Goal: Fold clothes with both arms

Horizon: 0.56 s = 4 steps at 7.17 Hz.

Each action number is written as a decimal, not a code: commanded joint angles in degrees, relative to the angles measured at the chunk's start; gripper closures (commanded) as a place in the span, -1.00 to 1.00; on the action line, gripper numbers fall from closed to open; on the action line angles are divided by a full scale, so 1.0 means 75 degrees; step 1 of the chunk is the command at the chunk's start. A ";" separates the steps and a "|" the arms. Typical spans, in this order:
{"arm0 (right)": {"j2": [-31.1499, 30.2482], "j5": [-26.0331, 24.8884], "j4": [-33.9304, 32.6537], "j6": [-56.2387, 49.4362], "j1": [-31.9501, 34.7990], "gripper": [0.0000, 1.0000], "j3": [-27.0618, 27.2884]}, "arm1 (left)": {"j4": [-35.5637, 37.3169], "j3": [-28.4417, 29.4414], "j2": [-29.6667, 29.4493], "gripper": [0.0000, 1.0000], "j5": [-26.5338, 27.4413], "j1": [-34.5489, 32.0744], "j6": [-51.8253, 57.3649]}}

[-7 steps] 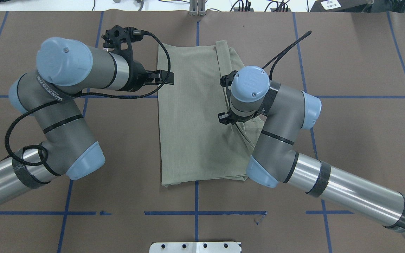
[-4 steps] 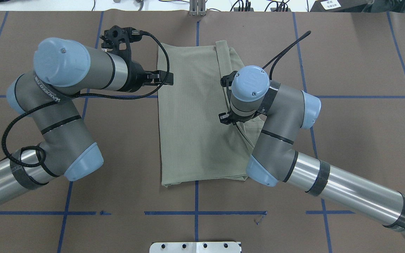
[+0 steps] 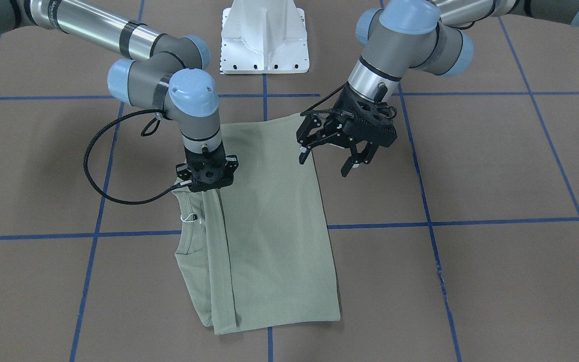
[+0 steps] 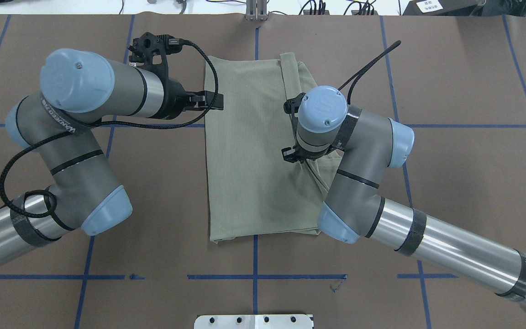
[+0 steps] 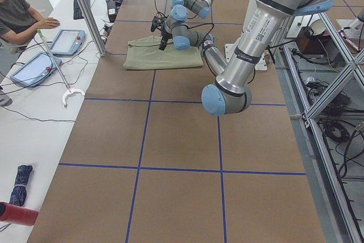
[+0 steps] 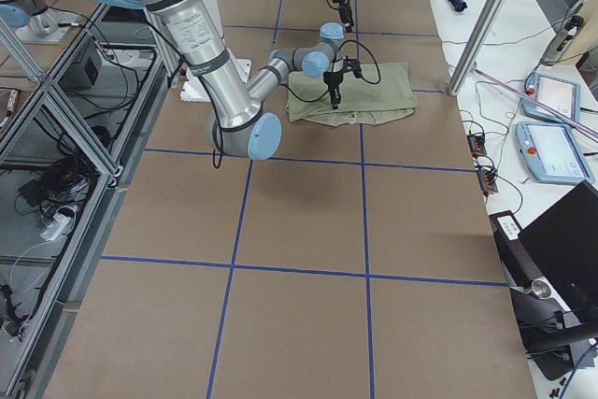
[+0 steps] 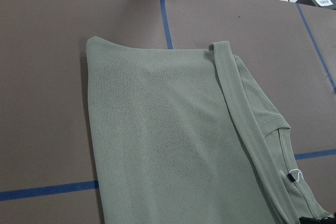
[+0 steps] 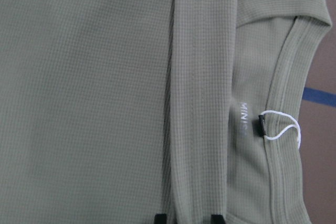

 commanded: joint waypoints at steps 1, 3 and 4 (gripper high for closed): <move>0.0005 -0.0016 -0.0004 0.0001 -0.0062 0.21 -0.0058 | -0.0003 -0.0037 0.0046 -1.00 -0.0009 0.0005 -0.0009; -0.0007 -0.0004 -0.0004 -0.0011 -0.0062 0.53 -0.0070 | -0.0003 -0.0037 0.0046 -1.00 -0.0009 0.0017 -0.0009; -0.0018 0.0008 0.0008 -0.0046 -0.0062 0.88 -0.0070 | -0.0003 -0.0048 0.0046 -1.00 -0.0009 0.0017 -0.0009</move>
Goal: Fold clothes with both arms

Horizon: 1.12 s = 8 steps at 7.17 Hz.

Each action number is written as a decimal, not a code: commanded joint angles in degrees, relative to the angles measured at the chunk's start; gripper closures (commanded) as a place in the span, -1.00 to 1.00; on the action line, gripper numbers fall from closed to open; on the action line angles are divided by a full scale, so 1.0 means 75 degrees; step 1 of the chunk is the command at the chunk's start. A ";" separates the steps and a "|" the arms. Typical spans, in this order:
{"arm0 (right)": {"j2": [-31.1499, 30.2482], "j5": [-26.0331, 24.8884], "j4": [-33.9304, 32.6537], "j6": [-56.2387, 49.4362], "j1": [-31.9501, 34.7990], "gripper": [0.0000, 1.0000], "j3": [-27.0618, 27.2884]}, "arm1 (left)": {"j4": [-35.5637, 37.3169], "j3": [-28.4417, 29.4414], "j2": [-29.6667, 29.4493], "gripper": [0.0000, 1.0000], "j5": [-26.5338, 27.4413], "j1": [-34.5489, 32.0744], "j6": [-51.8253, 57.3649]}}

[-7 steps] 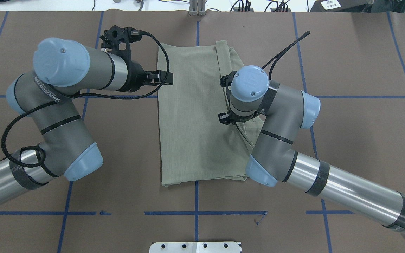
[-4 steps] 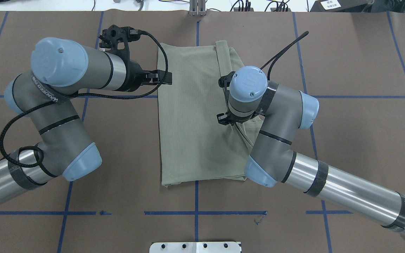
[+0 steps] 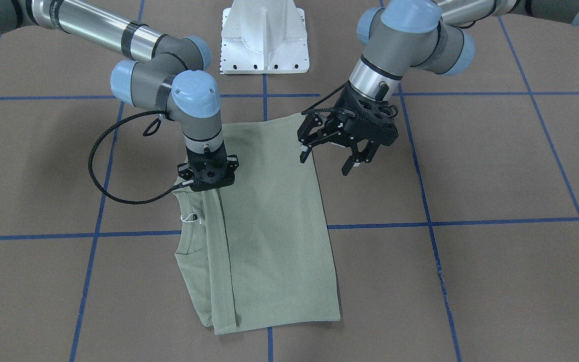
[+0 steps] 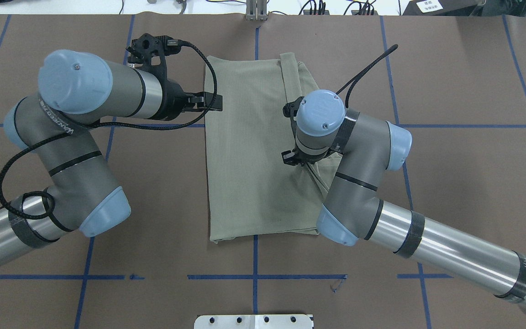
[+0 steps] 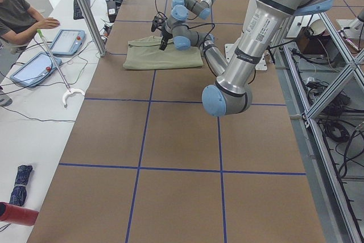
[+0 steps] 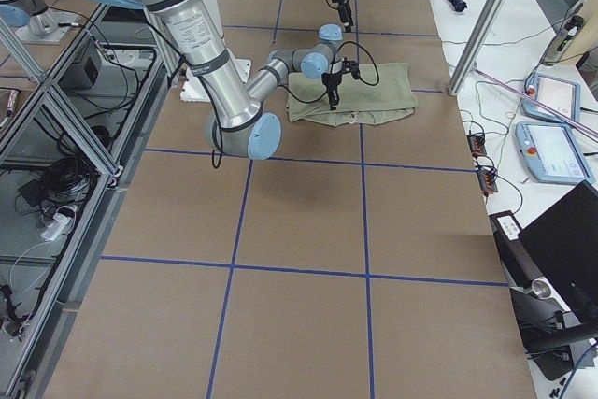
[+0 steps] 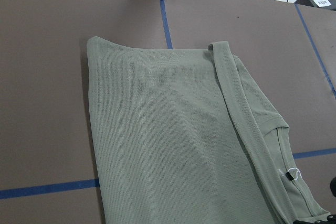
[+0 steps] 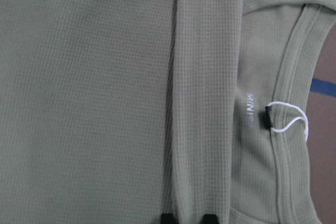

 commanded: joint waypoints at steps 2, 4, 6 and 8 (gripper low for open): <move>-0.0047 0.0033 0.0126 -0.0124 0.0078 1.00 0.0030 | 0.0000 -0.0009 0.0002 -1.00 0.0000 0.0017 -0.0015; -0.0129 0.0721 0.0115 -0.0182 0.0498 1.00 0.0089 | 0.0000 -0.0009 0.0002 -1.00 0.0000 0.0017 -0.0015; -0.0689 0.0643 0.0173 -0.0311 0.0501 1.00 0.0298 | 0.0000 -0.0009 0.0002 -1.00 0.0000 0.0017 -0.0015; -0.1113 0.0631 0.0173 -0.0312 0.0512 0.48 0.0650 | 0.0000 -0.0009 0.0002 -1.00 0.0000 0.0017 -0.0015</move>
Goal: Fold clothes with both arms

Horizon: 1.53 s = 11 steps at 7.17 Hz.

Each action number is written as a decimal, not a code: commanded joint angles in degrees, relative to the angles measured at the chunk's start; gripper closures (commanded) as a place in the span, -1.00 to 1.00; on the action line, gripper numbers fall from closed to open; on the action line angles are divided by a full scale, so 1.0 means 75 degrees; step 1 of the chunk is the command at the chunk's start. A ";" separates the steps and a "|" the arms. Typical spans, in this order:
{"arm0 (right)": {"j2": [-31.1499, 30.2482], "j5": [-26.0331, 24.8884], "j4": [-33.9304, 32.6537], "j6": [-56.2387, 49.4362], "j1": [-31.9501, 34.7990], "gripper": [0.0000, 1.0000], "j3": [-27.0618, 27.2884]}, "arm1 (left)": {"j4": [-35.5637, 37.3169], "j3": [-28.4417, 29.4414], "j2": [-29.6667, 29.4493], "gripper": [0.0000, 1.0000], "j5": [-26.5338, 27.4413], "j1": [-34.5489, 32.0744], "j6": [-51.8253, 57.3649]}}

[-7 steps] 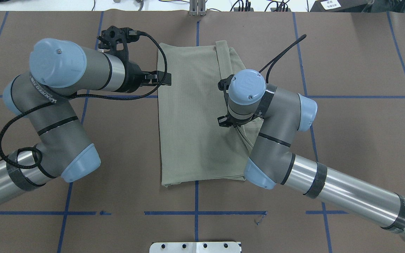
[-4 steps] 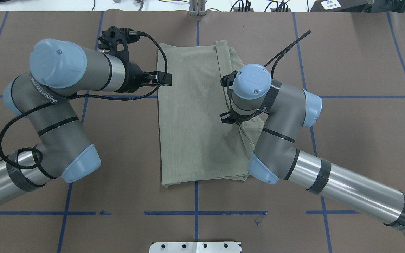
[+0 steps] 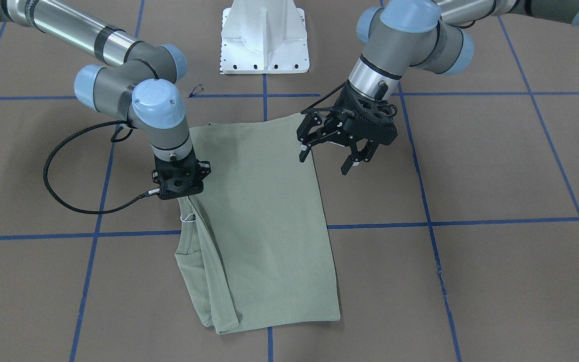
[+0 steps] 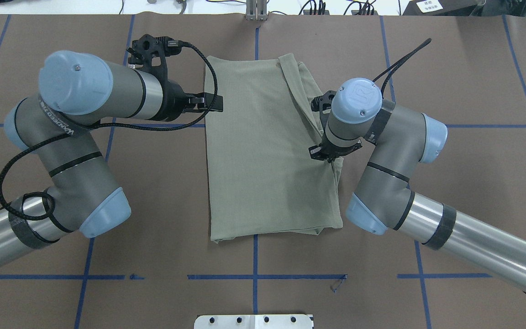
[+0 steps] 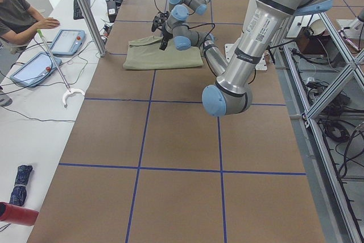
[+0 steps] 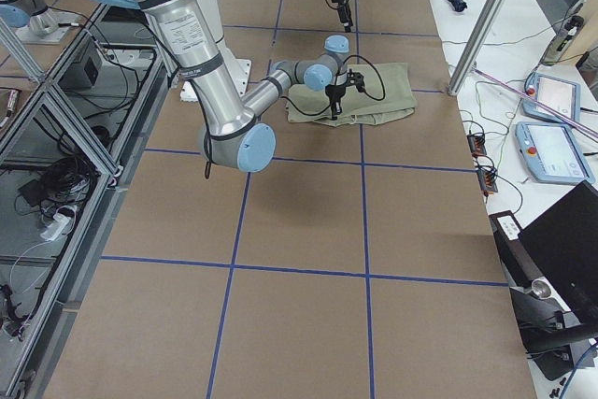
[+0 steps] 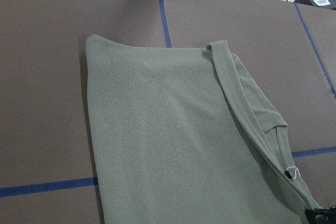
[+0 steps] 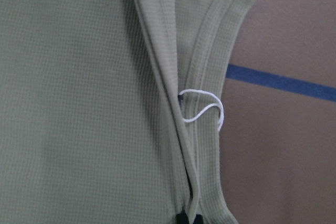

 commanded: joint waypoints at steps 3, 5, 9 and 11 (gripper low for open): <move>-0.0148 0.0048 0.0005 -0.0159 0.0304 -1.00 0.0306 | 0.0000 0.0012 0.0011 -1.00 0.0000 -0.0023 0.0016; 0.0375 -0.0011 -0.0030 -0.0453 0.0609 -1.00 -0.0206 | 0.0000 0.0023 0.0012 -1.00 0.0000 -0.0035 0.0028; 0.1423 -0.0081 -0.0006 -0.0792 0.0739 -1.00 -0.2025 | 0.0000 0.0035 0.0012 -1.00 -0.0012 -0.0082 0.0051; 0.1702 -0.0152 0.0309 -0.0828 0.0785 -1.00 -0.2656 | 0.0000 0.0035 0.0012 -1.00 -0.0012 -0.0117 0.0052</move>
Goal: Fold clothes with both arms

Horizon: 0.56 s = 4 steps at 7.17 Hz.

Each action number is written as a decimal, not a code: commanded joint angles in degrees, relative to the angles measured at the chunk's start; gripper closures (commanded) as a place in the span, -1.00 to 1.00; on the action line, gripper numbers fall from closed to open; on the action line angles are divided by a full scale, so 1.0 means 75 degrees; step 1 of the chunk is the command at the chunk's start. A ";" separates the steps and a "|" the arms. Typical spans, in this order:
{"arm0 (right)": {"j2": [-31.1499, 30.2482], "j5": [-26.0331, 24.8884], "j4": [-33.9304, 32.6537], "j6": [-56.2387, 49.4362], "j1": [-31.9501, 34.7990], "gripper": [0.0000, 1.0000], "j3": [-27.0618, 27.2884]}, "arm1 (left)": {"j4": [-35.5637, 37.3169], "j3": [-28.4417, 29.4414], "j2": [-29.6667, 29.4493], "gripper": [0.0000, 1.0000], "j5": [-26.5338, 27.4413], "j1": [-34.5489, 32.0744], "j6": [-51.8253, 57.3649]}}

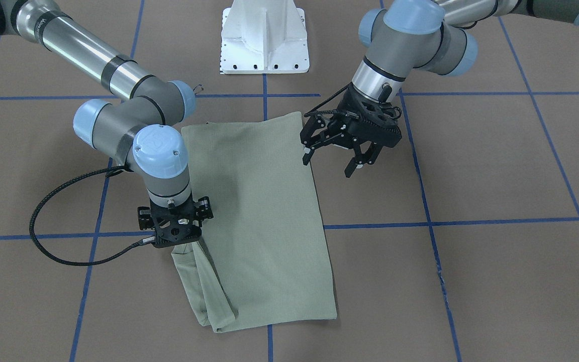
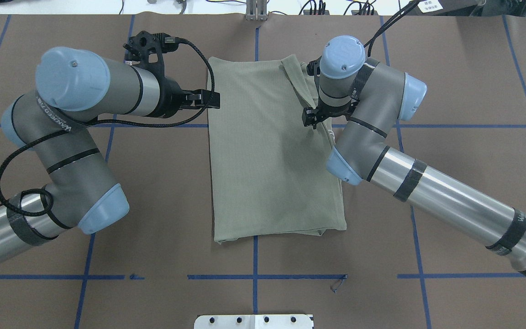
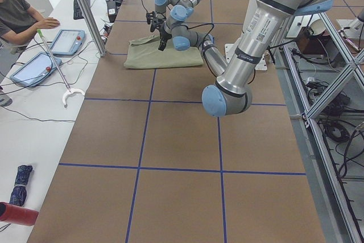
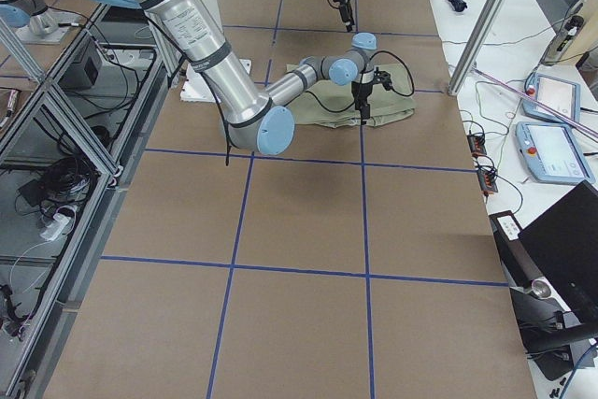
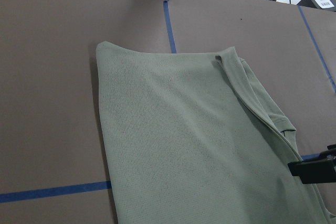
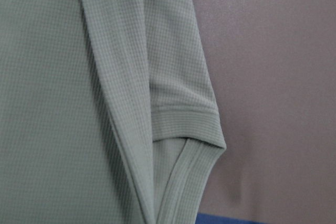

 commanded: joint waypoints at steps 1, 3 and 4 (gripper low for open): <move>0.0356 -0.0021 0.0146 -0.0041 0.0079 -1.00 -0.0604 | 0.0000 -0.0011 0.0000 -1.00 -0.0001 -0.0018 0.0002; 0.0650 -0.0021 0.0506 -0.0052 0.0231 -1.00 -0.1247 | 0.0000 -0.0011 0.0012 -1.00 -0.0001 -0.0029 0.0002; 0.0674 -0.0021 0.0544 -0.0052 0.0255 -1.00 -0.1378 | 0.0000 -0.0011 0.0012 -1.00 -0.0001 -0.0029 0.0002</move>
